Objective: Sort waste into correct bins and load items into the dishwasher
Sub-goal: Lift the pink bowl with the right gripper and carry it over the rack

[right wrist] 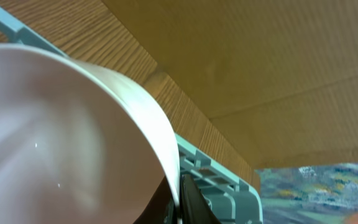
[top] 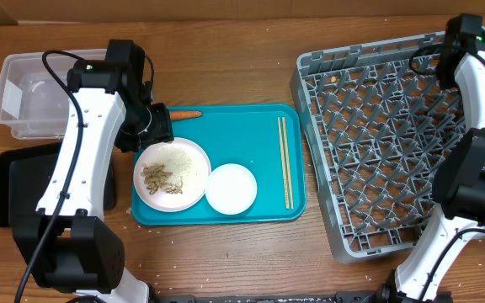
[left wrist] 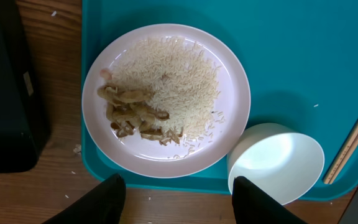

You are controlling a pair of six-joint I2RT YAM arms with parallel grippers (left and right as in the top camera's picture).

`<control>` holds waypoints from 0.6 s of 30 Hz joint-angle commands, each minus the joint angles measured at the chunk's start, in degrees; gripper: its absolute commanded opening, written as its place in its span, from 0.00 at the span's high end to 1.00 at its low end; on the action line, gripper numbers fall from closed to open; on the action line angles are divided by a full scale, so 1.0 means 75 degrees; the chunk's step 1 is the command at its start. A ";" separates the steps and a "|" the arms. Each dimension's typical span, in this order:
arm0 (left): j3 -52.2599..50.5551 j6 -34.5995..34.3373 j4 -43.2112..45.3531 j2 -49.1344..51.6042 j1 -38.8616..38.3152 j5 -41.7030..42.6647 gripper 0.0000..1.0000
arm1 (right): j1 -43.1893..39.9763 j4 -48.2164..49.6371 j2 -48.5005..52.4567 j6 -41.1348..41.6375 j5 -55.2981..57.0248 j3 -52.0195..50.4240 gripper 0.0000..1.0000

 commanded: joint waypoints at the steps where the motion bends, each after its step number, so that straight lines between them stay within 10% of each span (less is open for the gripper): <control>1: 0.0114 -0.0052 0.0006 -0.0187 -0.0058 0.0087 0.42 | 0.0353 -0.0341 0.0262 0.0720 -0.0863 0.0009 0.96; 18: 0.0114 -0.0052 0.0044 -0.0187 -0.0058 0.0087 0.41 | 0.0761 -0.1443 0.0254 0.0711 -0.3010 0.0012 0.72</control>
